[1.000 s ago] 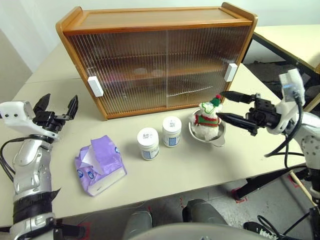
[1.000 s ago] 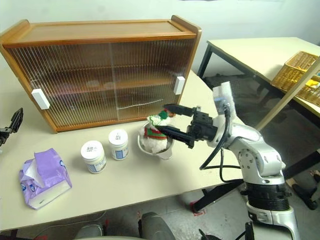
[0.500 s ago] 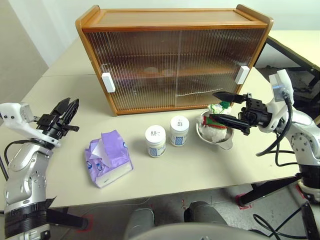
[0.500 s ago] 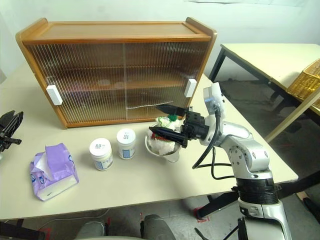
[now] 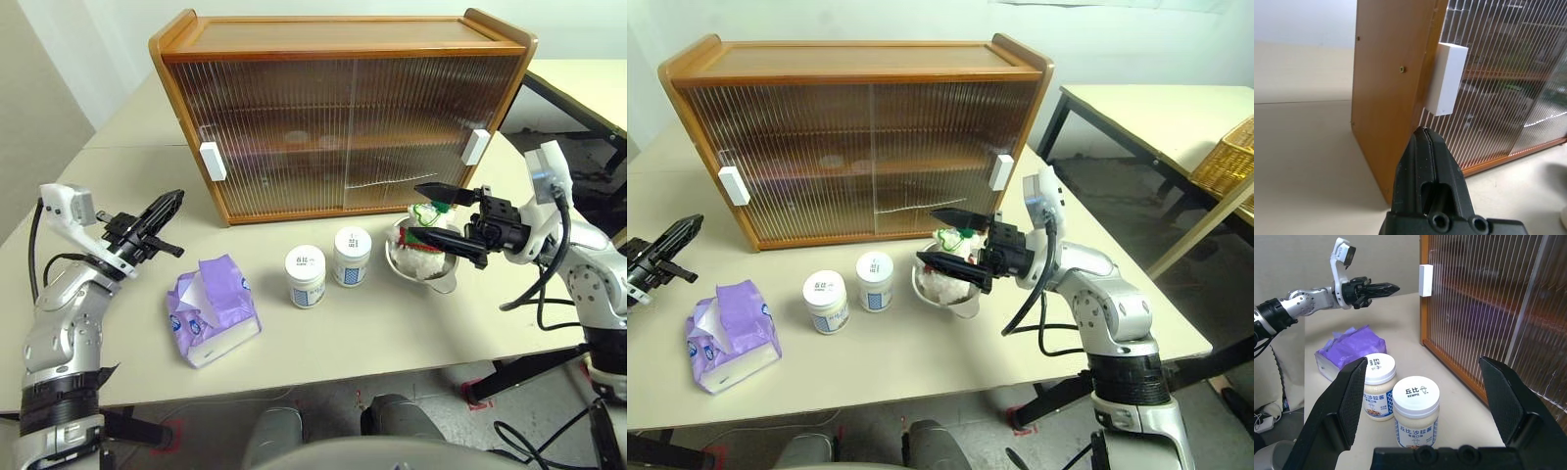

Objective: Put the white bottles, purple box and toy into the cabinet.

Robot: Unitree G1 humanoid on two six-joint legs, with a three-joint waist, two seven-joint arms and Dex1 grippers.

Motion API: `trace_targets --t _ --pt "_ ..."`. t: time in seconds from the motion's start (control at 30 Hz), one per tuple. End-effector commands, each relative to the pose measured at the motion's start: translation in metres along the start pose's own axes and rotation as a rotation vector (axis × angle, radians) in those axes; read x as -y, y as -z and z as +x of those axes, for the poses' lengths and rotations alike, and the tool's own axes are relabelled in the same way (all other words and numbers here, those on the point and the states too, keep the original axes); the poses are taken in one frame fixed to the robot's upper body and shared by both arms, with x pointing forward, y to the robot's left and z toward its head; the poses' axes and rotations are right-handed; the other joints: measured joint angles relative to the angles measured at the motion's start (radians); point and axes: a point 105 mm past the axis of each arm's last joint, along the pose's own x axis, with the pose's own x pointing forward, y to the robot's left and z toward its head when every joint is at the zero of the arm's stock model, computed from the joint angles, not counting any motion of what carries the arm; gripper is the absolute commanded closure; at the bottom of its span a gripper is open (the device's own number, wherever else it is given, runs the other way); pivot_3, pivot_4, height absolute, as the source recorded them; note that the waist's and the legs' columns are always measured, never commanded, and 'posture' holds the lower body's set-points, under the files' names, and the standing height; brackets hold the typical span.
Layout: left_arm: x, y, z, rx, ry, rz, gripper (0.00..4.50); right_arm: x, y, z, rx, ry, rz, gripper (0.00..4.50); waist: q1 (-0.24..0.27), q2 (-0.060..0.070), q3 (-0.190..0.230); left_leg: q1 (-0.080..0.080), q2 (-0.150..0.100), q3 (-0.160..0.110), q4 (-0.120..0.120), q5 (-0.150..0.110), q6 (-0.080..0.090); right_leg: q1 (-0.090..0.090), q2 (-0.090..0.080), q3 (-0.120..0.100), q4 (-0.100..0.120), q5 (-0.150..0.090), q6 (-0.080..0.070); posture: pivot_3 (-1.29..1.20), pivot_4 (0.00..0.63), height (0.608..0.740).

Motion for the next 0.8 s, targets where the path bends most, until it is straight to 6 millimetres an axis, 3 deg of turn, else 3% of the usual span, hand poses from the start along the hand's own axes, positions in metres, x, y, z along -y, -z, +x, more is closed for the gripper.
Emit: trace_targets --t 0.03,0.4,0.8 --pt "0.003 0.005 0.007 -0.008 0.031 0.006 4.47 -0.002 0.000 0.000 -0.011 0.005 -0.017 0.00 -0.001 0.000 0.000 0.000 0.000 0.000 0.000 0.000 0.000 0.000 0.000 0.000 0.000 0.000 0.000 -0.12 0.000 0.740" --pt "-0.003 -0.005 0.025 0.041 0.043 0.053 4.47 -0.004 0.000 -0.001 -0.008 0.023 -0.016 0.00 -0.014 0.000 0.000 -0.001 0.000 0.000 0.002 0.000 0.001 0.000 0.000 0.000 0.000 0.000 0.001 -0.14 0.000 0.740" --pt "-0.003 -0.003 0.035 0.052 0.070 0.064 4.47 -0.005 0.001 0.000 -0.002 0.031 -0.014 0.00 -0.021 0.000 0.000 -0.003 0.000 0.000 0.006 -0.002 0.003 0.000 0.000 0.000 0.000 -0.002 0.005 -0.16 0.000 0.740"
